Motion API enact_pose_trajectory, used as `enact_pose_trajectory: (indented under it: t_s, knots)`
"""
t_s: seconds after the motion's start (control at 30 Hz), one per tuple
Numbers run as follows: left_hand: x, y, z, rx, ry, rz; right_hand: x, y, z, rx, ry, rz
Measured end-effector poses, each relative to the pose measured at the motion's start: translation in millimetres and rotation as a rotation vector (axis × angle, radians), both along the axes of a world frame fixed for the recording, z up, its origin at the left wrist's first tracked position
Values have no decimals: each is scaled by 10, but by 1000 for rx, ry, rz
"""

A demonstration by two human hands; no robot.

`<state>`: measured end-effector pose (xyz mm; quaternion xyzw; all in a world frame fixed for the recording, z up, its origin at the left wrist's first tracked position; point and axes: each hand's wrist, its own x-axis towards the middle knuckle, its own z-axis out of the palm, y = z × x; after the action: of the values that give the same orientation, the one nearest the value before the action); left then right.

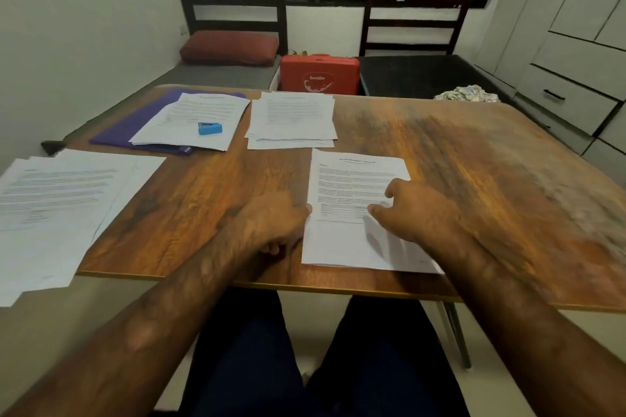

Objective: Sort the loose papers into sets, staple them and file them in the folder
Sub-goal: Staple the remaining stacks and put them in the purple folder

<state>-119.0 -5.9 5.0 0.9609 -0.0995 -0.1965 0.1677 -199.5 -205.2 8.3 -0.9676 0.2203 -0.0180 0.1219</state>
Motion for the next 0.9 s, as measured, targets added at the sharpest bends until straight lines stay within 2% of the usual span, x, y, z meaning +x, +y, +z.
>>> enact_pose_trajectory:
  t_s: [0.2,0.37,0.47,0.57,0.63,0.87,0.9]
  knots:
    - [249,257,46,-54,-65,102,481,462,-40,49,-78,128]
    - [648,636,162,-59,-74,73,967,884,5,100,-76,261]
    - [904,782,160,-114,-140,200,1365,1142,-35,161,-95,317]
    - [1146,830,130,-18,-149,316,1794,1388,-73,174,-94,371]
    - [1359,869,109,-95,-174,412,2080,1526,-88,179,-115,396]
    - [1856,1101,-245,-544,-311,666,3042,1844,-114,192,-211,437]
    - [1881,1109,-275,-554,-337,688,3141,1880,-136,185,-232,446]
